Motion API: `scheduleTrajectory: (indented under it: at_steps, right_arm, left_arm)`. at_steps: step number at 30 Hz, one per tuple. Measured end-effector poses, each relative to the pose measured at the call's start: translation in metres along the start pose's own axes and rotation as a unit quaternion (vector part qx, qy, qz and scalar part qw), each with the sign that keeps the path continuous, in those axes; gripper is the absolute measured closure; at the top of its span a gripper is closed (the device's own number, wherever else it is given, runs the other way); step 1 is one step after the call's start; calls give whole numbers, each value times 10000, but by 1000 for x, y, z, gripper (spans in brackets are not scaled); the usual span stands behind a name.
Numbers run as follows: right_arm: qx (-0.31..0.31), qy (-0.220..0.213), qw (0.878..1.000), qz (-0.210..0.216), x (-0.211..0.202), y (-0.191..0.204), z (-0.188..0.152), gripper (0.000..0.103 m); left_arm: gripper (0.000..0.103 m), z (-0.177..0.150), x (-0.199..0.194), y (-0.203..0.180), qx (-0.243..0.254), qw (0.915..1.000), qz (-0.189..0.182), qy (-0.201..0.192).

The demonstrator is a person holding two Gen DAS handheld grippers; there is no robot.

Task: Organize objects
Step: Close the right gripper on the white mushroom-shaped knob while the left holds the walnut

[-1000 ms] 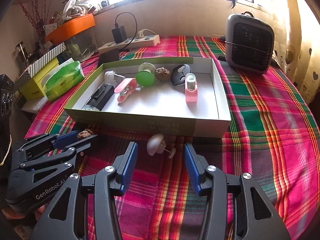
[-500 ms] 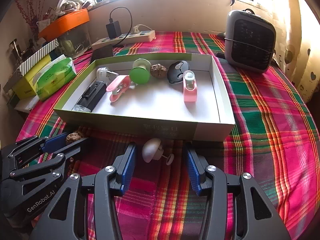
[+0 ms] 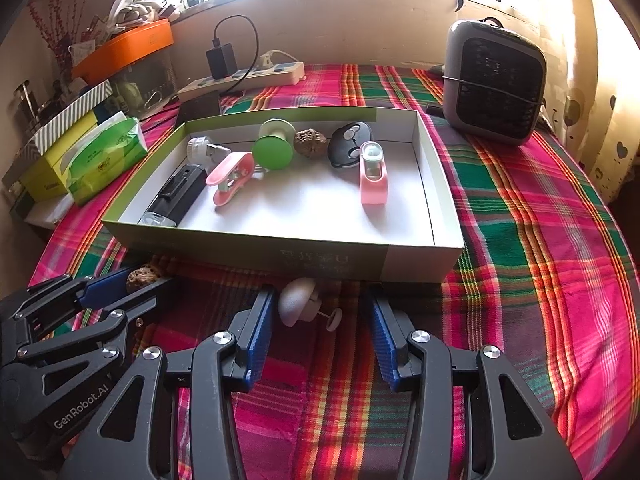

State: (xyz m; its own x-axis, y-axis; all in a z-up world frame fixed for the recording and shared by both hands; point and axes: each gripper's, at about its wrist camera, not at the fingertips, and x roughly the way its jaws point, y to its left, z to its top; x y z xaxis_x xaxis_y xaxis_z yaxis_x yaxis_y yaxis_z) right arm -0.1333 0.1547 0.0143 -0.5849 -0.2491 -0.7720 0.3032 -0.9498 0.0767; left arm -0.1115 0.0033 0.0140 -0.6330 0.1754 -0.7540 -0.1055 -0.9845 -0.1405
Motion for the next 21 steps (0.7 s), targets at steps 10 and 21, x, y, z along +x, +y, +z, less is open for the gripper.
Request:
scheduleTrajectory:
  at_steps: [10, 21]
  right_arm:
    - [12, -12, 10000, 49, -1, -2, 0, 70]
    - [46, -21, 10000, 79, -1, -3, 0, 70]
  left_arm:
    - [73, 0, 0, 0, -3, 10000, -1, -1]
    - [73, 0, 0, -1, -9, 10000, 0, -2]
